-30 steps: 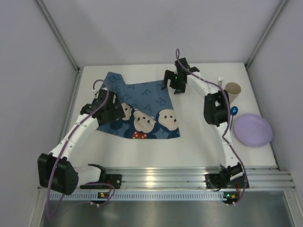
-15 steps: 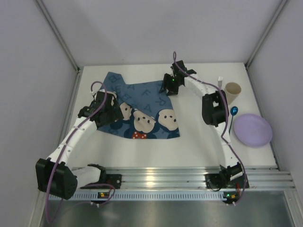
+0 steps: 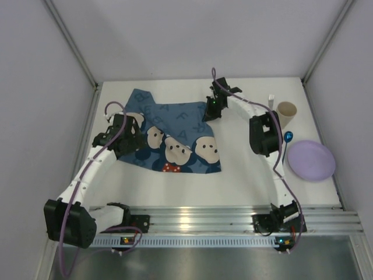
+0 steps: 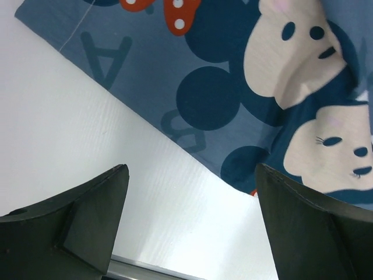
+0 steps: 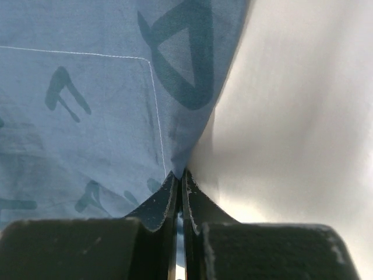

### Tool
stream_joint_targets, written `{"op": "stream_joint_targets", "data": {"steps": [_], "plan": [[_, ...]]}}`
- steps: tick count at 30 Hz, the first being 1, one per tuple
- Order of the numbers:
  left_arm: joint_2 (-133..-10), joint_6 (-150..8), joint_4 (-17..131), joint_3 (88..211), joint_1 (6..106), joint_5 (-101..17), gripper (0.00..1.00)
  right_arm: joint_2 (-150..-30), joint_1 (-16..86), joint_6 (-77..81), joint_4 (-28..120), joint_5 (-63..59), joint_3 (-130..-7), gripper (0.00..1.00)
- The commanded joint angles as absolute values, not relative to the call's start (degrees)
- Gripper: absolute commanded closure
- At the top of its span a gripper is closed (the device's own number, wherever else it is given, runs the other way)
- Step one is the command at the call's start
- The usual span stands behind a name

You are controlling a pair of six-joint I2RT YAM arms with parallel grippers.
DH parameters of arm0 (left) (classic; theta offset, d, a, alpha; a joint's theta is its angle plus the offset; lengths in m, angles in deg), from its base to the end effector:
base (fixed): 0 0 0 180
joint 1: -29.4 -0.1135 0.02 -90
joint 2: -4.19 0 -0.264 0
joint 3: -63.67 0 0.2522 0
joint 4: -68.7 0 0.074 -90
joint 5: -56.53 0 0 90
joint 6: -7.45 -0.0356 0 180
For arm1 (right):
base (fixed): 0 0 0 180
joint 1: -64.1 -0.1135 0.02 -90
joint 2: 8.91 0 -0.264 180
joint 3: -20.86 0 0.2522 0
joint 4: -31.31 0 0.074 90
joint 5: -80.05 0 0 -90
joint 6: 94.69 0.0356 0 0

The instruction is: Set the dinner table for one person

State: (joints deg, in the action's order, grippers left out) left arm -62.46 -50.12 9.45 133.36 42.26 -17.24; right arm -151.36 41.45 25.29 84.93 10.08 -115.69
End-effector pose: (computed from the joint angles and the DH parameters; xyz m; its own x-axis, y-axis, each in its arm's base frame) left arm 0.2239 -0.0409 0.2793 -0.7172 -0.3644 -0.5940 -0.3820 0.9185 -0.1022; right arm 0.4887 0.2172 0.1559 -0.9498 0.1124 -0.2919 -0.0549 0.8589 0.5091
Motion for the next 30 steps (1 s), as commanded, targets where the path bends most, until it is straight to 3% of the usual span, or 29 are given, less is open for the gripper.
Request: {"op": "stream_joint_targets", "data": {"steps": [1,13,14,15,16,19,22,30], "plan": [[-60.4,-50.6,10.3,131.4,39.2,-16.6,0.06,-142.1,44.2,21.0,90.3,4.6,-113.4,1.0],[-64.4,-47.4,19.3,124.4,35.9,-20.5,0.06,-131.9,51.9,16.7,94.6,-1.0,-108.3,0.98],[-64.7,-47.3,20.7,123.9,35.9,-20.9,0.06,-132.1,52.1,16.8,95.3,-1.6,-109.2,0.54],[-65.3,-47.0,21.4,123.3,35.9,-21.5,0.06,-132.9,52.5,16.5,96.2,-3.3,-110.0,0.35],[-66.5,-46.9,21.8,123.1,35.9,-21.8,0.07,-133.5,52.7,16.1,97.3,-4.2,-111.0,0.01],[-68.7,-46.8,22.5,123.6,35.9,-21.9,0.07,-134.6,52.8,15.2,102.4,-7.7,-114.5,0.0],[-70.6,-46.9,21.9,125.3,35.9,-20.9,0.06,-129.5,52.5,15.3,101.7,-7.6,-109.2,0.0],[-75.3,-45.5,22.1,125.4,35.9,-19.4,0.04,-109.5,47.3,16.4,97.5,-2.8,-82.7,0.0]]}}
